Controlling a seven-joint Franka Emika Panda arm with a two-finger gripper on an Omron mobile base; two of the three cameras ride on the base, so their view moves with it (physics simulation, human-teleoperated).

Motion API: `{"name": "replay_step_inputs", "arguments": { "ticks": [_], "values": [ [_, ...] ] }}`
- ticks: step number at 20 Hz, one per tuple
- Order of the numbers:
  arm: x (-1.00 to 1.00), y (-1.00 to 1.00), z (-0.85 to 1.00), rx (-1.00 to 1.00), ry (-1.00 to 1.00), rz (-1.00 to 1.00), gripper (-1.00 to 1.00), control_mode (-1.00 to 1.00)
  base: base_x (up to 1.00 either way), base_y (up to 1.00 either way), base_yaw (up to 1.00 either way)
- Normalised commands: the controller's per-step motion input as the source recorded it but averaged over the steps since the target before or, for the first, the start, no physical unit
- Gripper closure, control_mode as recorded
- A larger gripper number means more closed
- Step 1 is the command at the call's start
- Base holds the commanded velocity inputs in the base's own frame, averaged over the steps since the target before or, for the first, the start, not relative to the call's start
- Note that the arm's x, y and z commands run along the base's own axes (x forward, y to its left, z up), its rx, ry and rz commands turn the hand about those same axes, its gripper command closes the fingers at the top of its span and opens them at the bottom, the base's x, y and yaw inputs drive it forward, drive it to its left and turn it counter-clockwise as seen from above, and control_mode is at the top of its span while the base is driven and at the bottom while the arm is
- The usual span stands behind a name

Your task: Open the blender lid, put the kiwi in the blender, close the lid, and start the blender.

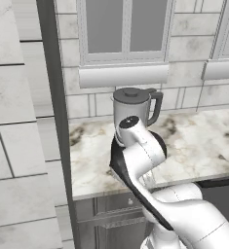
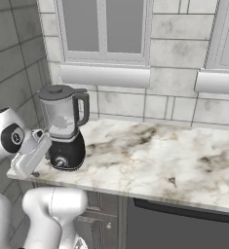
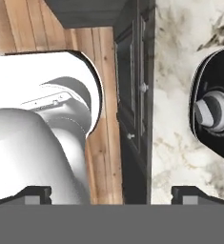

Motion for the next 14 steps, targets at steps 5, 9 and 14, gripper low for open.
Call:
{"name": "replay_step_inputs", "arguments": {
  "ticks": [5, 9, 14],
  "values": [
    [0.04, 0.05, 0.00, -0.23, -0.11, -0.01, -1.00, -1.00, 0.00, 0.00, 0.00],
    [0.12, 0.13, -0.01, -0.24, -0.16, 0.00, -1.00, -1.00, 0.00, 0.00, 0.00],
    [0.10, 0.02, 0.00, -0.21, -0.18, 0.00, -1.00, -1.00, 0.00, 0.00, 0.00]
  ]
}}
